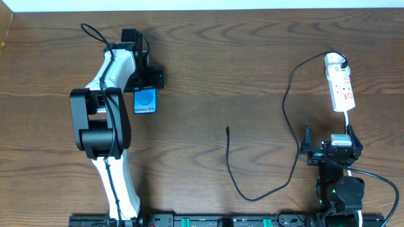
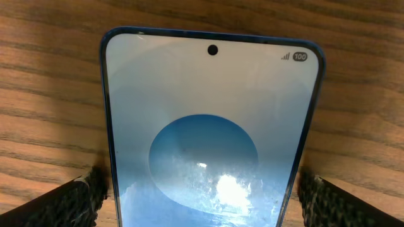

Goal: Plug charger to phone and switch on socket
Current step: 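Lower the left gripper and close it on the phone's bottom edge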

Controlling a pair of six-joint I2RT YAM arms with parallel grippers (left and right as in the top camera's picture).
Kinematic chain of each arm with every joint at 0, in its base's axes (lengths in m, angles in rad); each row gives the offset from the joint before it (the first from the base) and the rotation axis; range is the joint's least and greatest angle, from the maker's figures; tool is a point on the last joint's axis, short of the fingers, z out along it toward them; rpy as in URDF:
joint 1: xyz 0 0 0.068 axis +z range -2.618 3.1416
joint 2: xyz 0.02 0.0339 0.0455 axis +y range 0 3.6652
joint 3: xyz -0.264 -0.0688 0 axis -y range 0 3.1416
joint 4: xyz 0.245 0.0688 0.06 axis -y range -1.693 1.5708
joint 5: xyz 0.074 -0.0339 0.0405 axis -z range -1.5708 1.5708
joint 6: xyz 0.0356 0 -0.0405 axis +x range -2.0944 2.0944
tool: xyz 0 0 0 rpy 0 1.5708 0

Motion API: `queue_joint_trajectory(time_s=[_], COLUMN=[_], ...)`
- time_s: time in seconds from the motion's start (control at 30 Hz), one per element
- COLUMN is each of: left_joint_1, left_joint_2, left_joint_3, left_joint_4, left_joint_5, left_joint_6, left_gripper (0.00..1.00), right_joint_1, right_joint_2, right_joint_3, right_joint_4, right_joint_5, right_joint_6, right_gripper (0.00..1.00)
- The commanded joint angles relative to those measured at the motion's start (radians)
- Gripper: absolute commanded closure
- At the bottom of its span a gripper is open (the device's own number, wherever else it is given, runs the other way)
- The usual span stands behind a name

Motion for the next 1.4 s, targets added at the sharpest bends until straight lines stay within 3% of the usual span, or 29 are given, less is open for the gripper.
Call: queue_joint_trajectory(time_s=[0.0,1.37], left_joint_1=[0.004,0.004], left_joint_2=[0.017,0.017], left_joint_3=[-0.031,-0.031], left_joint_4=[-0.011,-0.044], left_joint_5=[-0.019,-0.019], left_joint_6=[0.030,0.055], left_gripper=[0.03,0.09], right_joint_1=[-0.006,-0.006], right_joint_2=[-0.005,-0.005], right_joint_3=[-0.001,-0.001], right_joint_4=[-0.004,-0.004], right_joint_5=[-0.002,-0.002], right_joint_6=[-0.007,-0.007], right_gripper=[0.01,0.01])
